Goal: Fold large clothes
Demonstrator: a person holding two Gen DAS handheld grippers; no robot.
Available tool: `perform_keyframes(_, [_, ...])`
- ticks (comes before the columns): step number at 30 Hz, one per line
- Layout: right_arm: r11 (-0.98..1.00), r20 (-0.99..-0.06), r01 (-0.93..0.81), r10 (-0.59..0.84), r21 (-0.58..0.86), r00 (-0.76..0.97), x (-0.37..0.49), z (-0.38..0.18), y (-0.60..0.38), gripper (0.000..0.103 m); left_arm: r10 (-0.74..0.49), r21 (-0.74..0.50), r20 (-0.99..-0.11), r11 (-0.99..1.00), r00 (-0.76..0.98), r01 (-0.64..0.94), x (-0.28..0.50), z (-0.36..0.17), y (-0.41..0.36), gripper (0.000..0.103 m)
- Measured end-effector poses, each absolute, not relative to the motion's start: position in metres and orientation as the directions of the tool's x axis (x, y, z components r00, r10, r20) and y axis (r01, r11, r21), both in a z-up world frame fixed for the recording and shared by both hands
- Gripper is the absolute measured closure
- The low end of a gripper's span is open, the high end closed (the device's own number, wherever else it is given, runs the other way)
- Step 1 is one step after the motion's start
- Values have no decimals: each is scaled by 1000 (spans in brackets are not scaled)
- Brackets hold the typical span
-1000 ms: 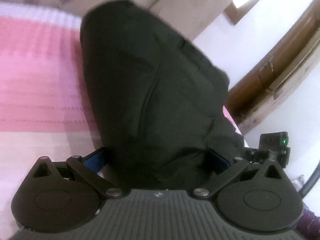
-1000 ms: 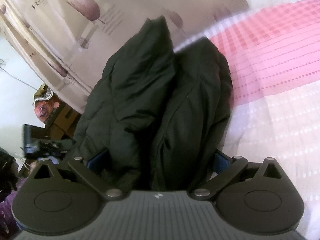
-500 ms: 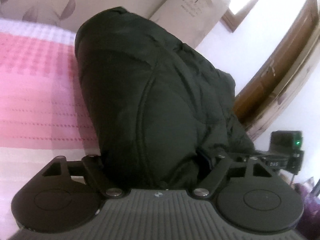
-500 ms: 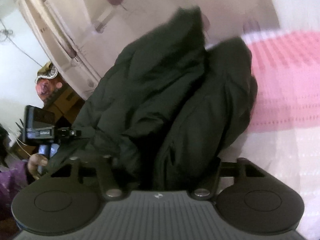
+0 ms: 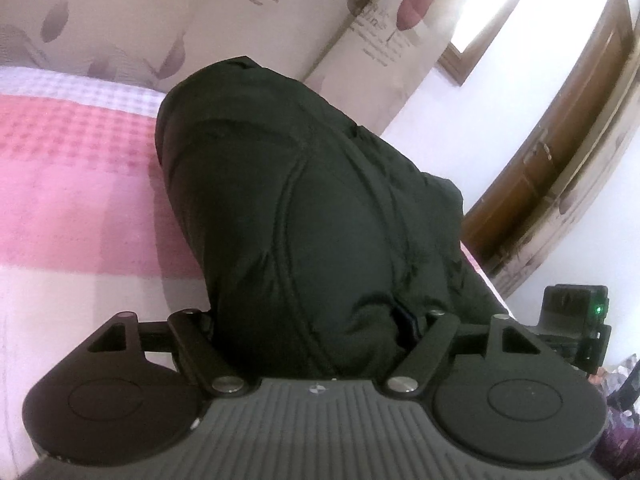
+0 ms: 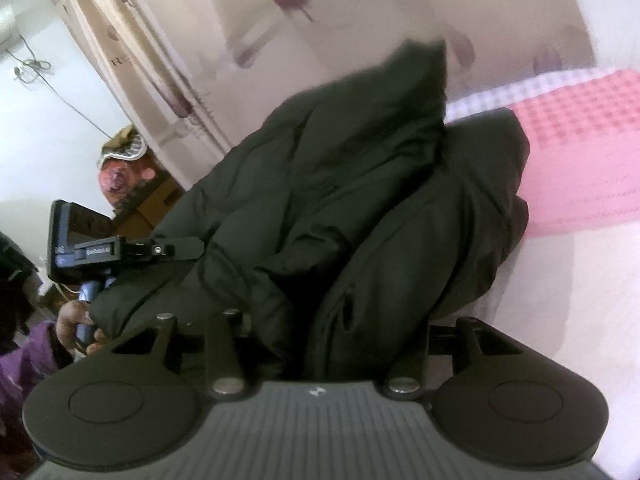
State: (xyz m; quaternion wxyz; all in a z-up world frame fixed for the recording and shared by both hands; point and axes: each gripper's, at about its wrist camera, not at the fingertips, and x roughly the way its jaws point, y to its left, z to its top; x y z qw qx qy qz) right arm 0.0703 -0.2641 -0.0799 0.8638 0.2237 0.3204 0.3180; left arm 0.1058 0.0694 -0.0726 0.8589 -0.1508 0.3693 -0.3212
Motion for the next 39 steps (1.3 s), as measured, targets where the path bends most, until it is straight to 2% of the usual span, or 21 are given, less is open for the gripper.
perform_keyframes(5, [688, -415, -395, 701, 610, 580, 49, -87, -250, 56, -646, -495, -547, 763, 533, 416, 78, -84, 88, 26])
perform_keyframes(8, [692, -420, -367, 690, 622, 590, 42, -98, -247, 52, -617, -477, -551, 785, 562, 395, 66, -95, 91, 18])
perform_keyframes(10, [702, -419, -356, 675, 616, 607, 40, -103, -244, 45, -590, -460, -546, 805, 595, 375, 60, -99, 91, 8])
perform_keyframes(12, [715, -419, -339, 656, 611, 628, 38, -109, -241, 29, -545, -413, -539, 836, 642, 362, 53, -98, 85, 0])
perform_keyframes(13, [732, -424, -331, 636, 596, 644, 37, -112, -240, 23, -512, -369, -533, 857, 673, 360, 47, -96, 82, 0])
perform_keyframes(14, [748, -427, -319, 615, 582, 663, 35, -116, -240, 11, -476, -315, -520, 879, 709, 358, 40, -93, 78, 0])
perform_keyframes(15, [751, -421, -311, 606, 582, 675, 32, -119, -243, 9, -446, -274, -510, 895, 735, 353, 34, -90, 74, 0])
perform_keyframes(18, [773, -412, -291, 569, 564, 712, 23, -114, -243, 9, -339, -152, -477, 940, 811, 304, 17, -80, 62, 0])
perform_keyframes(22, [869, -402, -293, 453, 399, 796, -3, -83, -233, 8, -209, -11, -449, 973, 869, 229, -1, -67, 47, 0])
perform_keyframes(24, [905, -379, -285, 395, 316, 837, -20, -67, -228, 0, -152, 41, -412, 982, 899, 184, -14, -60, 40, 0])
perform_keyframes(25, [922, -363, -271, 361, 276, 859, -28, -61, -225, 0, -128, 59, -393, 985, 911, 164, -19, -56, 38, 0])
perform_keyframes(31, [986, -292, -163, 168, 43, 941, -62, -34, -191, 0, -33, 73, -276, 996, 961, 55, -43, -29, 18, 0])
perform_keyframes(33, [989, -287, -147, 139, -7, 948, -65, -33, -180, 0, -6, 129, -254, 991, 967, 40, -50, -21, 4, 0])
perform_keyframes(36, [990, -271, -143, 133, -18, 953, -74, -31, -170, 0, 32, 231, -215, 973, 976, 19, -57, -12, -15, 0])
perform_keyframes(39, [989, -257, -147, 147, 18, 955, -79, -27, -169, 0, -1, 161, -156, 987, 988, 26, -71, -3, -17, 0])
